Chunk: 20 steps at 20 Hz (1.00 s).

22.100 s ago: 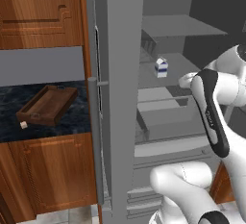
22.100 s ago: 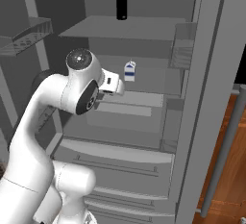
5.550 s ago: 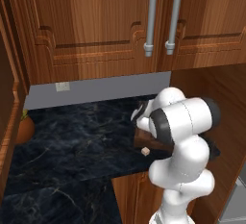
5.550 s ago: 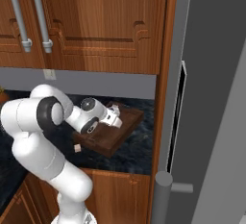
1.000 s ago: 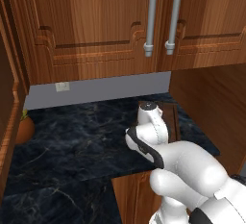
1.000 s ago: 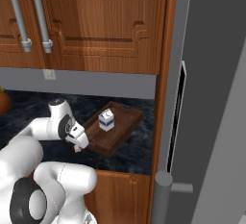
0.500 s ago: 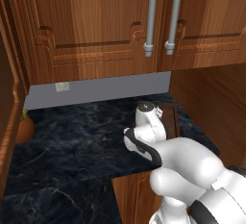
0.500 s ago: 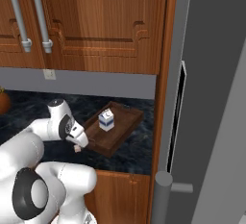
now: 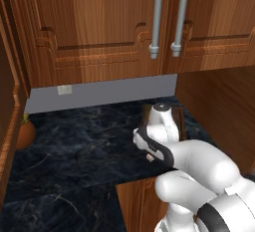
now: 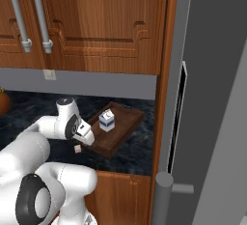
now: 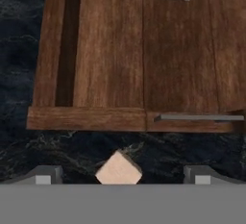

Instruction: Take out the milk from the fridge and place it on the tray on the counter. Then take the sugar cube near the tray and place it in the tray.

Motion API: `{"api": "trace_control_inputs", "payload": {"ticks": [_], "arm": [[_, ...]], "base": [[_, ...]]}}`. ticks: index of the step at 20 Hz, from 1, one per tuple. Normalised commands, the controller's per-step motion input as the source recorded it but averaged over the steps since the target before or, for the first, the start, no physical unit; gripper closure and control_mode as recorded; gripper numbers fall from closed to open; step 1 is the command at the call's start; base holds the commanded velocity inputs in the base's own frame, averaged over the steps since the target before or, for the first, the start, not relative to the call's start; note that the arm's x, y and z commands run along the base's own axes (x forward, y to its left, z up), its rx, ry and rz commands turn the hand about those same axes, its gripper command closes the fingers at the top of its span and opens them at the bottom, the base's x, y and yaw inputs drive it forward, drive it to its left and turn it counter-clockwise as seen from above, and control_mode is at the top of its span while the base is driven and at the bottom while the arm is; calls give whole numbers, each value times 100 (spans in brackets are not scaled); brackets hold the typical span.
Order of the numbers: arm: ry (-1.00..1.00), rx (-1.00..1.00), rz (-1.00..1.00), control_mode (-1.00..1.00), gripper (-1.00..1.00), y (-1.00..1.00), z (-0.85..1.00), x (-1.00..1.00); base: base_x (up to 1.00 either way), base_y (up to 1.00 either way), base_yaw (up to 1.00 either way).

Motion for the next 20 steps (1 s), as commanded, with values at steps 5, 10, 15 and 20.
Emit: {"api": "trace_control_inputs", "payload": {"ticks": [5,10,15,20], "arm": [[0,10,4,-100,-100,-13,-38,-32],[0,0,3,-100,-100,2,-40,-14],[-2,-4,-6,-100,-100,35,-38,-18],[-6,-2,-25,-100,-100,13,-17,-23]], "base": [[0,0,0],[0,0,0],[0,0,0],[0,0,0]]}}
